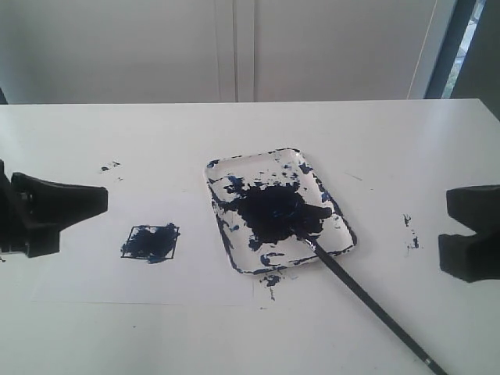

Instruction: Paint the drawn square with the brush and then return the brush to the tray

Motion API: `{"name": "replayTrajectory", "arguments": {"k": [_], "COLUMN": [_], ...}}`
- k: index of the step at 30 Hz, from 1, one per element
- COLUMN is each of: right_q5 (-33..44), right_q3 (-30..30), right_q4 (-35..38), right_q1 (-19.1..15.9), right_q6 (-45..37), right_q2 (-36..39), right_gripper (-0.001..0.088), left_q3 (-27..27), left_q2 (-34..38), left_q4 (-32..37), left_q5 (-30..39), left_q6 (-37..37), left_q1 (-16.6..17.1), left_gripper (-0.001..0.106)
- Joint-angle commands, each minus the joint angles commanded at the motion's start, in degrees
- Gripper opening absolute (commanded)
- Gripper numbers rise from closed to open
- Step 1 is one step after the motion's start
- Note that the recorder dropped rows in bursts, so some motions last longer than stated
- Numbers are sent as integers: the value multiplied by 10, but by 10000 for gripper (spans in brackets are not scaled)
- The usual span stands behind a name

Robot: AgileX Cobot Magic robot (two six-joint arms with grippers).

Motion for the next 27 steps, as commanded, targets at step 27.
{"name": "replayTrajectory", "arguments": {"k": [27], "right_q5": [62], "right_q3": [1], "right_q4": [-42], "right_q1": [0], "right_q6": [8], "right_q2": [0], "right_gripper": [0], "left_q3": [0], "left_q2": [0], "left_q4": [0], "left_q5": [198], "left_q6": [26], "left_q1": [0], "left_gripper": [0]}}
